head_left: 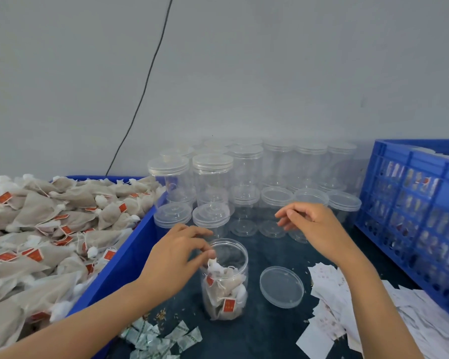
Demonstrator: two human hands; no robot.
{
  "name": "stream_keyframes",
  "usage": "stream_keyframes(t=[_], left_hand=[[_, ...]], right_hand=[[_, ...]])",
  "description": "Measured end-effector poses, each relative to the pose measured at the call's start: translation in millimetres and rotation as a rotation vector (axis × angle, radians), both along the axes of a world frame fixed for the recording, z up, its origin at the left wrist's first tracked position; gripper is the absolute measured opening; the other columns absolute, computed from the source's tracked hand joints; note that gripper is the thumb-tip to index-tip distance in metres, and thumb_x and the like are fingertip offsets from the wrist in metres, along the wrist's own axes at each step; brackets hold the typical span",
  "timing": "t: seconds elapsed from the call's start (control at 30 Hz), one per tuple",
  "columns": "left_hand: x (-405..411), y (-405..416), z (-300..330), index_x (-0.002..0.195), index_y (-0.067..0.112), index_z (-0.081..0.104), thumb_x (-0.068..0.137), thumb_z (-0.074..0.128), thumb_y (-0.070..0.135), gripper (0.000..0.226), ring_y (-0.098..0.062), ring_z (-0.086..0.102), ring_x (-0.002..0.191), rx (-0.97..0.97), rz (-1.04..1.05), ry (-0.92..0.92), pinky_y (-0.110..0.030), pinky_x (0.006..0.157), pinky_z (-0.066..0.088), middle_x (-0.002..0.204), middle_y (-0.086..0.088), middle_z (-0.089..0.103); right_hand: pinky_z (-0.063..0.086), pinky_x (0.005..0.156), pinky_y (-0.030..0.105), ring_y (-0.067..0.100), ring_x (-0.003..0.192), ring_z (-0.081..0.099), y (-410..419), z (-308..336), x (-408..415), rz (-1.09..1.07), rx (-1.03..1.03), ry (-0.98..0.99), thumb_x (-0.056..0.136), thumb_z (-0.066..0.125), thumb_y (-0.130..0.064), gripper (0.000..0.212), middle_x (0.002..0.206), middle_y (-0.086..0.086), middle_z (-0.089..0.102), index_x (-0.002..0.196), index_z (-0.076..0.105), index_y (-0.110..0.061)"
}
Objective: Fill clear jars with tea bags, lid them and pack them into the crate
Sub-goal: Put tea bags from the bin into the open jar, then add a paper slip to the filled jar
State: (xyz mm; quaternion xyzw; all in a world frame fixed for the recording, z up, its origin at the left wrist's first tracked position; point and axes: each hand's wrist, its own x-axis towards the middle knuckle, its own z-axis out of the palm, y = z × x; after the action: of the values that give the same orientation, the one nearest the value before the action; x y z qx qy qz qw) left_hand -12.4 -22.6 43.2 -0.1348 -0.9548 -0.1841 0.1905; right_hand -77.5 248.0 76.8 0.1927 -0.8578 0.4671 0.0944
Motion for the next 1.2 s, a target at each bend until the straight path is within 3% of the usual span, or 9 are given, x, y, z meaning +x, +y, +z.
stream_keyframes(t=[0.1, 0.2, 0.33, 0.53, 0.67, 0.87, 1.03, 1.1, 1.2], left_hand=[[1.8, 0.7, -0.6, 0.111, 0.043, 0.063, 0.084, 0.039, 0.064, 0.042, 0.011, 0.042, 0.117, 0.164, -0.102, -0.158, -0.015, 0.099, 0.035, 0.126, 0.031, 0.051], [5.2, 4.5, -2.7, 0.131, 0.049, 0.04, 0.069, 0.054, 0.074, 0.068, 0.014, 0.043, 0.12, 0.266, -0.192, -0.364, -0.018, 0.103, 0.038, 0.131, 0.034, 0.046], [4.9, 6.7, -6.6, 0.137, 0.048, 0.028, 0.058, 0.072, 0.069, 0.093, 0.009, 0.042, 0.126, 0.229, -0.196, -0.346, -0.021, 0.107, 0.037, 0.138, 0.033, 0.039], [8.1, 9.1, -7.6, 0.129, 0.058, 0.022, 0.048, 0.071, 0.08, 0.097, 0.015, 0.047, 0.119, 0.205, -0.188, -0.244, -0.017, 0.101, 0.041, 0.129, 0.04, 0.043], [10.0, 10.1, -6.2, 0.126, 0.065, 0.018, 0.048, 0.068, 0.083, 0.095, 0.015, 0.045, 0.117, 0.185, -0.188, -0.229, -0.012, 0.098, 0.039, 0.124, 0.049, 0.038], [9.3, 9.4, -6.5, 0.125, 0.063, 0.019, 0.05, 0.07, 0.08, 0.092, 0.01, 0.047, 0.12, 0.175, -0.171, -0.228, -0.017, 0.103, 0.04, 0.123, 0.047, 0.037], [8.7, 9.7, -7.3, 0.126, 0.061, 0.021, 0.051, 0.071, 0.079, 0.092, 0.011, 0.046, 0.119, 0.174, -0.168, -0.223, -0.014, 0.1, 0.038, 0.122, 0.047, 0.038], [8.4, 9.9, -7.8, 0.126, 0.06, 0.021, 0.051, 0.071, 0.078, 0.092, 0.011, 0.047, 0.118, 0.179, -0.164, -0.225, -0.014, 0.1, 0.039, 0.122, 0.046, 0.039], [7.8, 10.0, -8.9, 0.125, 0.06, 0.022, 0.049, 0.073, 0.079, 0.094, 0.01, 0.049, 0.118, 0.192, -0.16, -0.226, -0.019, 0.101, 0.042, 0.125, 0.041, 0.044]], right_hand=[[0.047, 0.073, 0.012, 0.001, 0.076, 0.067, 8.4, -0.2, -0.5, -0.016, 0.009, -0.036, 0.099, 0.048, -0.014, 0.025, 0.085, -0.007, 0.073, 0.094, 0.071, -0.02], [0.052, 0.074, 0.02, 0.003, 0.075, 0.068, 15.2, 0.0, -1.5, -0.032, 0.013, -0.072, 0.098, 0.049, -0.013, 0.025, 0.083, -0.006, 0.073, 0.092, 0.071, -0.021], [0.053, 0.076, 0.022, 0.004, 0.076, 0.069, 22.8, -6.7, -7.9, -0.049, 0.112, -0.162, 0.096, 0.053, -0.013, 0.02, 0.085, -0.007, 0.073, 0.093, 0.07, -0.023], [0.05, 0.068, 0.024, 0.012, 0.085, 0.064, 39.8, -32.9, -23.9, -0.216, 0.369, -0.295, 0.088, 0.059, -0.002, 0.021, 0.1, 0.0, 0.067, 0.091, 0.066, -0.022], [0.051, 0.091, 0.034, 0.019, 0.097, 0.063, 48.6, -49.0, -29.4, -0.337, 0.522, -0.417, 0.084, 0.063, 0.002, 0.023, 0.109, 0.005, 0.066, 0.093, 0.067, -0.019], [0.049, 0.097, 0.037, 0.025, 0.114, 0.056, 49.0, -66.6, -26.5, -0.369, 0.757, -0.547, 0.081, 0.074, -0.015, 0.036, 0.126, 0.007, 0.056, 0.115, 0.061, -0.01], [0.054, 0.085, 0.03, 0.021, 0.093, 0.065, 51.9, -71.5, -28.3, -0.405, 0.685, -0.604, 0.081, 0.075, -0.021, 0.038, 0.115, 0.008, 0.062, 0.112, 0.056, -0.009], [0.055, 0.079, 0.031, 0.02, 0.08, 0.066, 54.0, -70.9, -30.3, -0.411, 0.637, -0.584, 0.082, 0.075, -0.022, 0.024, 0.103, 0.007, 0.065, 0.096, 0.059, -0.012], [0.054, 0.08, 0.035, 0.022, 0.083, 0.066, 58.2, -66.7, -35.6, -0.466, 0.556, -0.475, 0.086, 0.07, -0.024, 0.016, 0.09, 0.006, 0.068, 0.079, 0.065, -0.01]])
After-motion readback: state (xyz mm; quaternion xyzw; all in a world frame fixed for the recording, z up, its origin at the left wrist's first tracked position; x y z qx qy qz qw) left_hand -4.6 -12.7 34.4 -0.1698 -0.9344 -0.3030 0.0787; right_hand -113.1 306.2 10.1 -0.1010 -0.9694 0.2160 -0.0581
